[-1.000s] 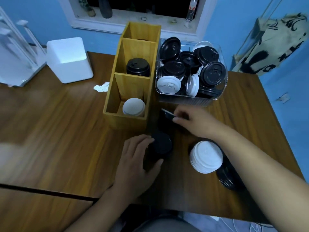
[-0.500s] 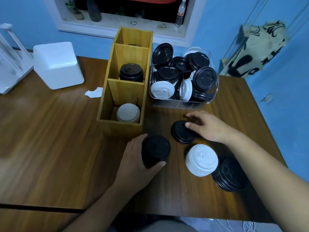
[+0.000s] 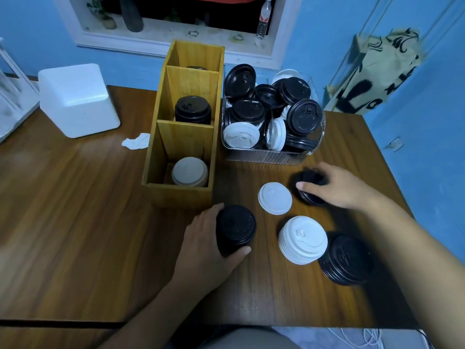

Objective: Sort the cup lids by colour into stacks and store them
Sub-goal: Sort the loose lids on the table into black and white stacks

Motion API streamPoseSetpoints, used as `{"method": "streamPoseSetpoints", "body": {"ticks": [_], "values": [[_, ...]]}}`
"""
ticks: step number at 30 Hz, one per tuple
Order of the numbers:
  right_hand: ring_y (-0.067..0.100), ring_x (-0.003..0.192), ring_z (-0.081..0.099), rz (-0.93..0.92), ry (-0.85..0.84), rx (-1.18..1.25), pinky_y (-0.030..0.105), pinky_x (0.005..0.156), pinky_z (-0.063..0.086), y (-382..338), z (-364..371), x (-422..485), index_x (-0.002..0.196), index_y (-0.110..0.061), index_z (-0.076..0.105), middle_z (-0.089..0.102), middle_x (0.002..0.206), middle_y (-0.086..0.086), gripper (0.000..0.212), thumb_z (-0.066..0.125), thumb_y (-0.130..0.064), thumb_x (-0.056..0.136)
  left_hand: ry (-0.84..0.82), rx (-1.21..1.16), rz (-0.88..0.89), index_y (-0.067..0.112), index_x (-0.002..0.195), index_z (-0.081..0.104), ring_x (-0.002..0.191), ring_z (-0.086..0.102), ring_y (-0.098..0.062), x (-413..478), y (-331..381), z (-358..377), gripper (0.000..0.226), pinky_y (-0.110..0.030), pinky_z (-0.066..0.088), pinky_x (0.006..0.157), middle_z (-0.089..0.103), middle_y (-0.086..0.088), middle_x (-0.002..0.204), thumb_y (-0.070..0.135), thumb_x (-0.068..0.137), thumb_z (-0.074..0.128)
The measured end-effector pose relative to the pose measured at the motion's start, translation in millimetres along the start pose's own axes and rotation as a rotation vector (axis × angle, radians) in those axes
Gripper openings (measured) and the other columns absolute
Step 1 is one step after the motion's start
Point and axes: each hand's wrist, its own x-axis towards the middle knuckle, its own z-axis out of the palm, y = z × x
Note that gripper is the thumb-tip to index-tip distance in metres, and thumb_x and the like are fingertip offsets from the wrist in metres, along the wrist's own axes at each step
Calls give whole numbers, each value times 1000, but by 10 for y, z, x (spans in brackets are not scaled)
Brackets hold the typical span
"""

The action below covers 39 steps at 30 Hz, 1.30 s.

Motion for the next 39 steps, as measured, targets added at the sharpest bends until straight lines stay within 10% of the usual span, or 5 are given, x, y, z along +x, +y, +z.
{"method": "streamPoseSetpoints", "body": {"ticks": [7,10,15,28,39], "values": [[40,119,57,228,59,-259,46,94,52,91,146,-157,144,-26,43,51,136,16,95,28,-93,79,-4,12,-5,35,150,26,133,37,-4,10,10,3,101,-24,22,111,41,16,146,65,70,79],[34,136,43,62,-55,-159,46,109,41,231,13,-186,149,-35,38,44,144,5,65,50,-65,93,-5,16,2,35,150,26,132,38,-6,6,3,5,102,-27,25,111,42,15,146,65,69,79],[20,149,12,-146,-298,-219,40,122,13,333,15,-207,157,-44,24,16,166,-11,96,78,-13,83,2,50,12,33,150,28,130,41,-8,17,0,25,103,-28,29,109,46,12,143,65,67,81],[18,100,60,38,149,28,42,92,55,494,-116,-1143,142,-45,49,57,109,-10,101,51,-100,57,17,98,64,27,149,33,128,45,-13,21,-44,58,103,-32,34,107,48,6,142,62,66,84],[13,126,52,43,94,-235,34,87,53,353,289,-1649,148,-58,30,48,138,-24,83,51,-86,73,-14,113,66,29,150,34,131,45,-16,57,-166,146,101,-38,39,109,48,5,144,57,69,86]]}}
